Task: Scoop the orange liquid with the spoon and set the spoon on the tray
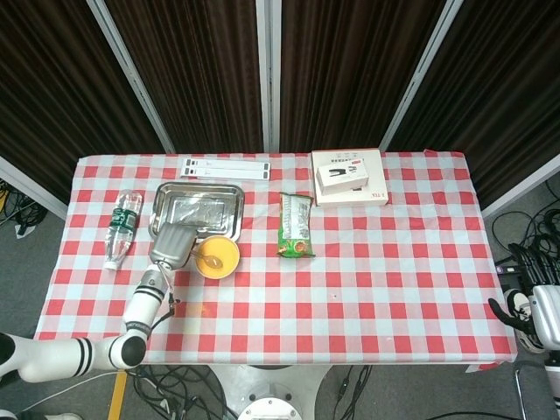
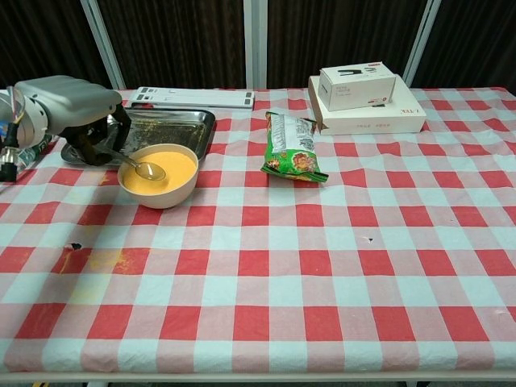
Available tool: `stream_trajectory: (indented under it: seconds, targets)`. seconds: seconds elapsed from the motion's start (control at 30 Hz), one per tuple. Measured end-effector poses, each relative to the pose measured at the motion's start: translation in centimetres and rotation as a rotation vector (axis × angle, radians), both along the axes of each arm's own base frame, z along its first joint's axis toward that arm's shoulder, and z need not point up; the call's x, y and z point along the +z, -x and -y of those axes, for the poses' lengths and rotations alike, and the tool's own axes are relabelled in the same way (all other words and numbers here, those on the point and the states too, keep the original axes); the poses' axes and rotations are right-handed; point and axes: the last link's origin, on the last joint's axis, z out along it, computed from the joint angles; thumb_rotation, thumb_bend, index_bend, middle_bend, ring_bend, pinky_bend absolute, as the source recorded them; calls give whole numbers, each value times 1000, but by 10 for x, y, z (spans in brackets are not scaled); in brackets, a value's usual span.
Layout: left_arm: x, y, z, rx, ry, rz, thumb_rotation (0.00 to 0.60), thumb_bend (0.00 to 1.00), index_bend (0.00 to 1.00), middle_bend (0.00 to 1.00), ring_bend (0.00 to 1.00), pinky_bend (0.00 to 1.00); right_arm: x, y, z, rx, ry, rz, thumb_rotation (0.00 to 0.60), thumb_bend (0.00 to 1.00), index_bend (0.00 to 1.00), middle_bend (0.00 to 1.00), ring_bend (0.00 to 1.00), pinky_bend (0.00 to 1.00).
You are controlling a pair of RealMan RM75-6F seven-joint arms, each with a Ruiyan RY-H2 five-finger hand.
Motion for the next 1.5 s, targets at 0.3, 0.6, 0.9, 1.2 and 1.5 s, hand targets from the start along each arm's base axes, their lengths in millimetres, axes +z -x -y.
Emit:
stream_trajectory:
  seconds: [0.3,0.6,0.9,1.2,1.5]
  targets:
    - [5,-17,-10,-138,-149,-161,600,490,689,1000,941,953,1,0,0,-1,2,2,600,177,52,79,0,48]
    - [-21,-20,-11,-275,-185,-366,600,497,693,1000,942,956,1,1,-2,-6,4,3,600,177,52,79,0,49]
    - [-41,-16,-2,-320,-170,-445,600,505,694,1000,944,958,0,2,-1,-8,0,3,600,177,52,79,0,49]
    - [-51,-17,11,-335,-137,-435,600,506,694,1000,945,958,0,2,-3,-11,1,3,600,177,52,79,0,49]
    - [-45,-17,6,-237,-88,-285,600,509,700,1000,944,958,1,1,-1,-8,4,1,600,177,52,77,0,49]
